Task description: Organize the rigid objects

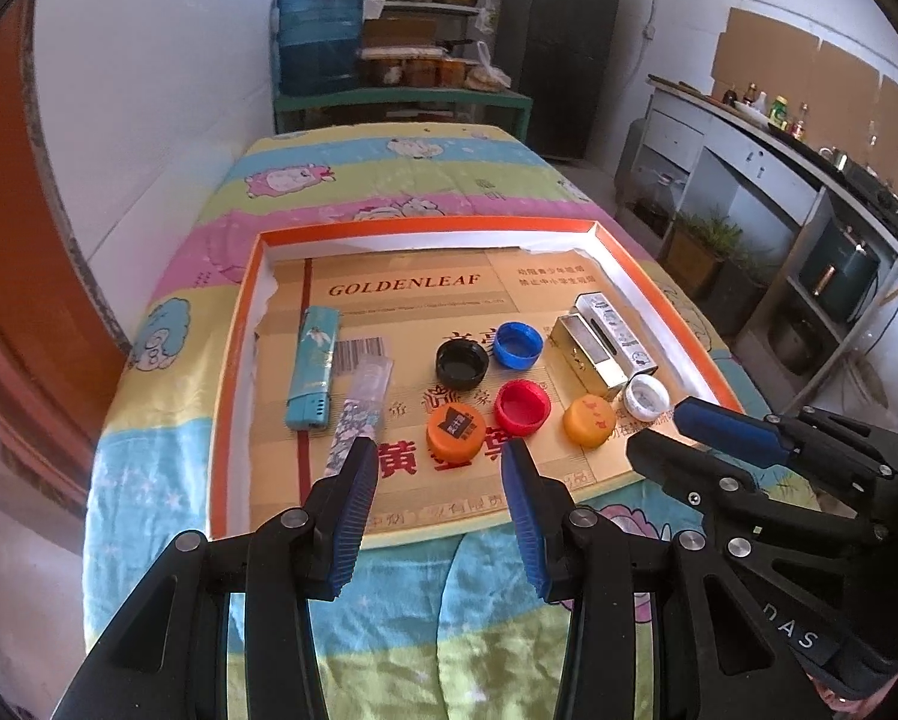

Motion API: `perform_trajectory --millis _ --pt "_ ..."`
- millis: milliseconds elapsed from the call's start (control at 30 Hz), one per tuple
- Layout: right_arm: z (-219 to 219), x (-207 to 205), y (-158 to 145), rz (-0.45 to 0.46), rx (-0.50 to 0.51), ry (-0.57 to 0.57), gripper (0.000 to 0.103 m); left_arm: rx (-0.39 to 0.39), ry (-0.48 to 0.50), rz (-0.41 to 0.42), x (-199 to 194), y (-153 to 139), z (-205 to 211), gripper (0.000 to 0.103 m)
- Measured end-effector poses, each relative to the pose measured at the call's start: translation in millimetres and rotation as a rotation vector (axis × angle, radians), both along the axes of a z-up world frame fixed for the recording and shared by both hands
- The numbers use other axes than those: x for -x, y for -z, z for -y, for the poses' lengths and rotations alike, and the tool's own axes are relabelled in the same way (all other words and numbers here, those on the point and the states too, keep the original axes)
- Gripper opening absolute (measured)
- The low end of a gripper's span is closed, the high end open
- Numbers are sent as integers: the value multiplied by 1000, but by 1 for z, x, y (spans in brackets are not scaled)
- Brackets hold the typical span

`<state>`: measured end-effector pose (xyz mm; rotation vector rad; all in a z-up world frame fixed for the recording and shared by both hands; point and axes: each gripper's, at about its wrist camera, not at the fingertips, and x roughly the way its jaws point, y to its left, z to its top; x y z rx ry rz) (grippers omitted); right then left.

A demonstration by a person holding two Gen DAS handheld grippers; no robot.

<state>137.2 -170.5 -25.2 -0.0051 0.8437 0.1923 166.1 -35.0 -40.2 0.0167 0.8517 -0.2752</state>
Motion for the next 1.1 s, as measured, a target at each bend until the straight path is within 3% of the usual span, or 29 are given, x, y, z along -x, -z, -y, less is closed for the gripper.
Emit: perform_trajectory --millis 300,1100 --pt "-1 21 -13 56 6 49 31 26 -59 34 23 -14 -12 44" --pt "-14 77 -50 157 5 96 31 7 -131 133 84 -51 -25 44"
